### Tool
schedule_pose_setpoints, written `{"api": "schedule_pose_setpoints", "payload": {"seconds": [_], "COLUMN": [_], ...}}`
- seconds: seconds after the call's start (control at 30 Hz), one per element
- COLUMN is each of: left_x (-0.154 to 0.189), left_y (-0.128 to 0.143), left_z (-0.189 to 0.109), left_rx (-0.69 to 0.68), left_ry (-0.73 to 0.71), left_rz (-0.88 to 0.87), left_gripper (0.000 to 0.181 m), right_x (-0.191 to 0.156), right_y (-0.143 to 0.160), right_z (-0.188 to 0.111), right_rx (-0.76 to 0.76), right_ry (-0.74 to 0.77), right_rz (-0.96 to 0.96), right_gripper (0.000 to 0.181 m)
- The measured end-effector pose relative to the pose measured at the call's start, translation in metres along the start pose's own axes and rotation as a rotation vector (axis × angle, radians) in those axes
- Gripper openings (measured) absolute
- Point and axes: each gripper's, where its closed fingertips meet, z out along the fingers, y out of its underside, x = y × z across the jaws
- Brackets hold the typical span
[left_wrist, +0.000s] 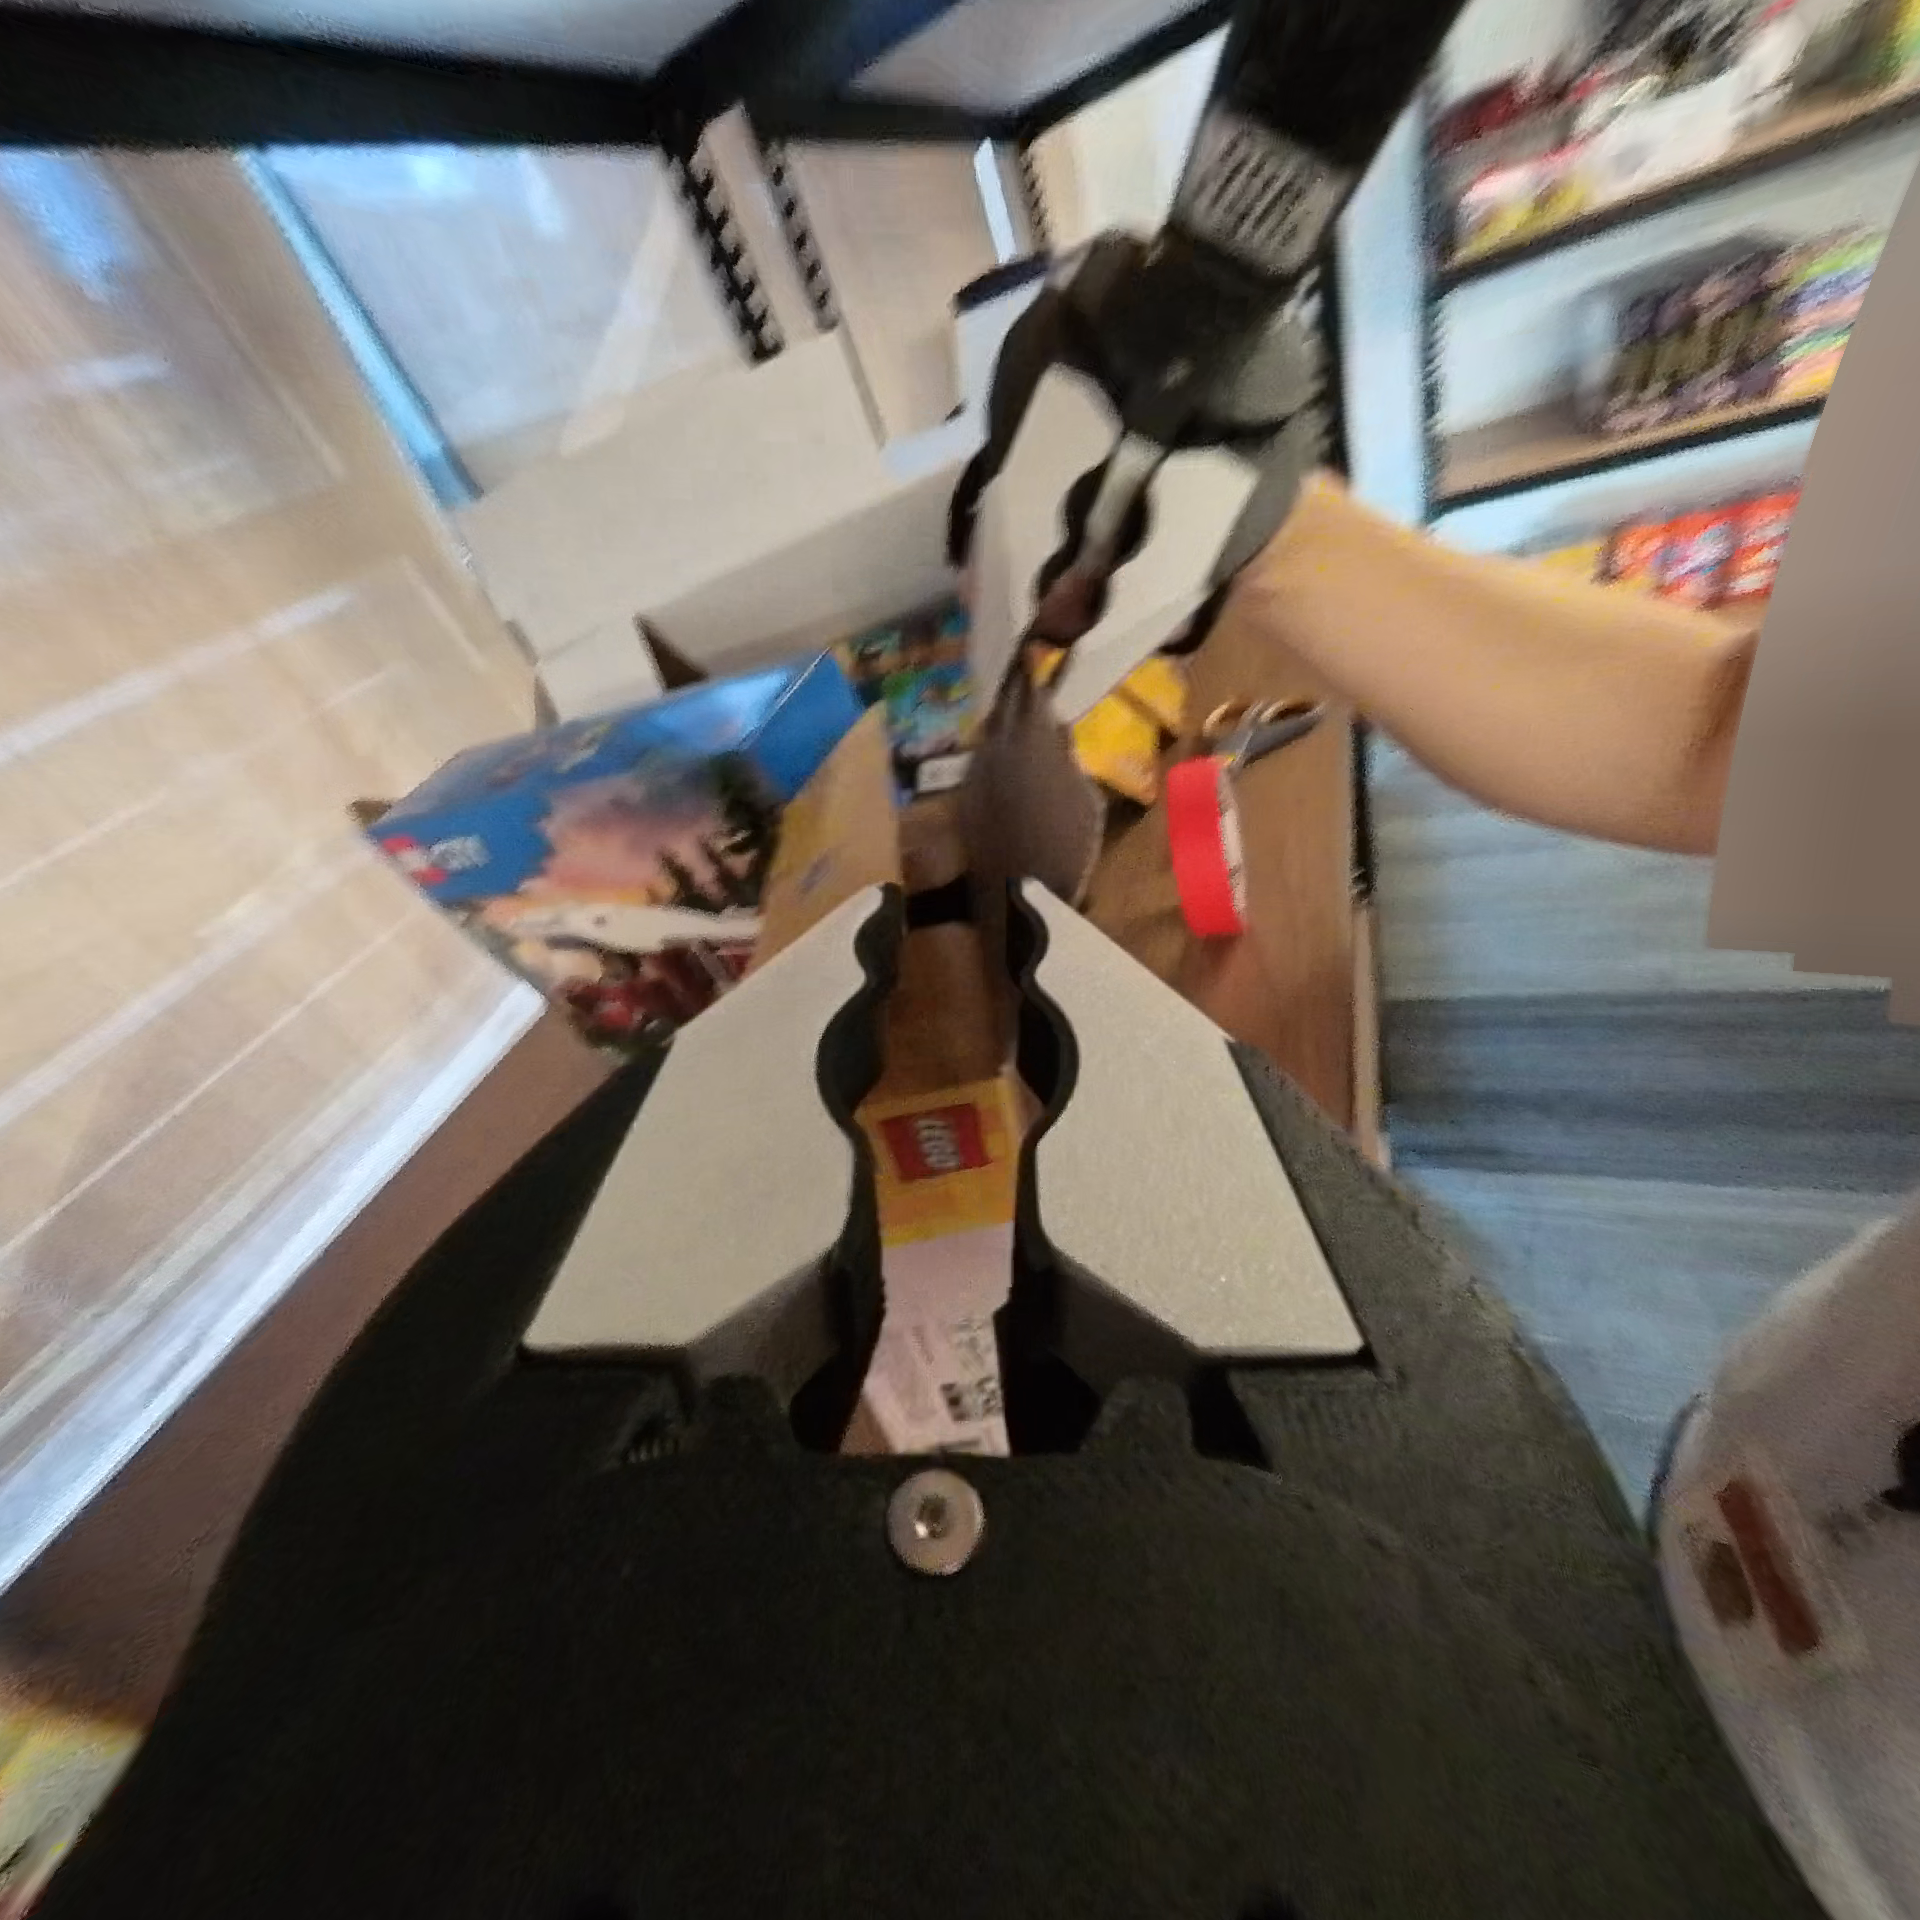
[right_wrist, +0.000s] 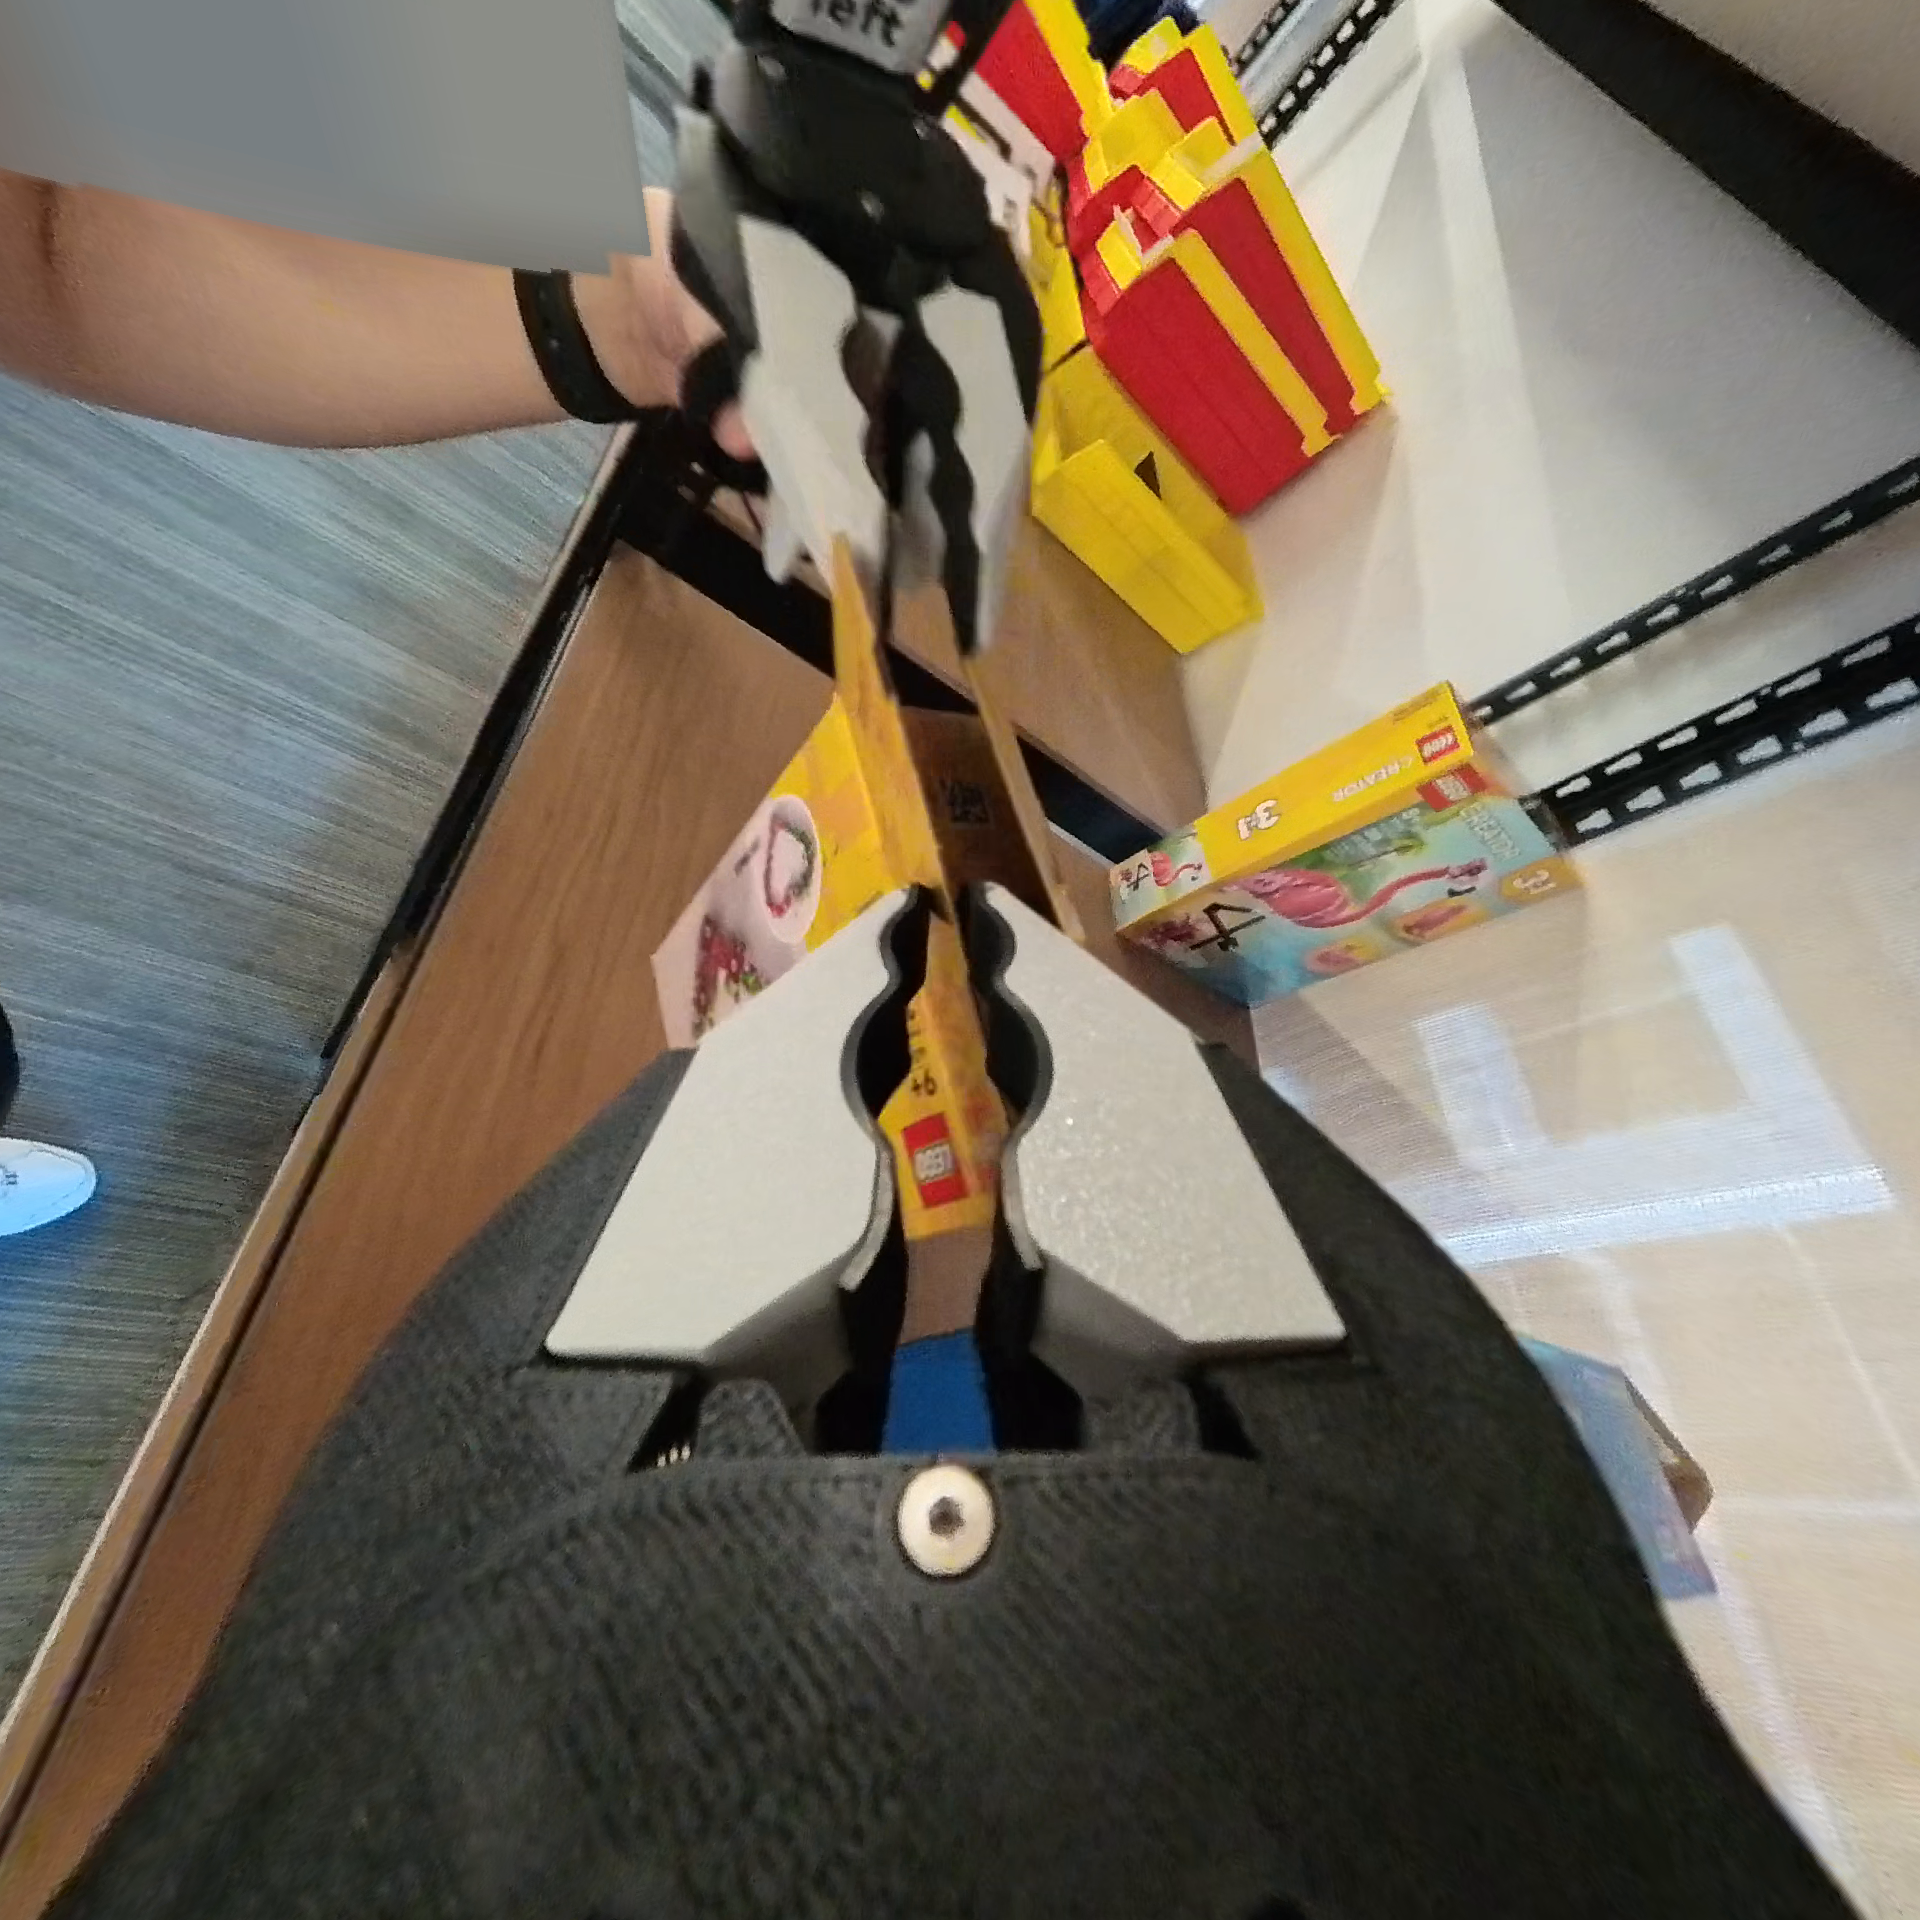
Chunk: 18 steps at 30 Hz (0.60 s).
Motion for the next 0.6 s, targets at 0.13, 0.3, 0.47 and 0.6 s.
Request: {"api": "schedule_pose_setpoints", "payload": {"seconds": [0.13, 0.3, 0.47, 0.6], "left_x": [0.003, 0.002, 0.007, -0.008], "left_y": [0.005, -0.006, -0.020, -0.006], "left_z": [-0.002, -0.009, -0.019, -0.008], "left_rx": [-0.024, 0.041, 0.101, 0.008], "left_ry": [0.077, 0.055, 0.014, -0.103], "left_rz": [-0.060, -0.059, -0.021, 0.072], "left_gripper": [0.024, 0.043, 0.073, 0.093], "right_x": [-0.001, 0.000, 0.021, 0.024], "right_y": [0.003, 0.002, 0.010, 0.007], "right_z": [-0.001, -0.001, 0.009, 0.013], "right_rx": [0.053, 0.066, 0.022, 0.051], "right_ry": [-0.015, -0.003, 0.025, -0.007], "right_rz": [0.019, 0.020, 0.102, 0.142], "right_gripper": [0.005, 0.005, 0.007, 0.005]}}
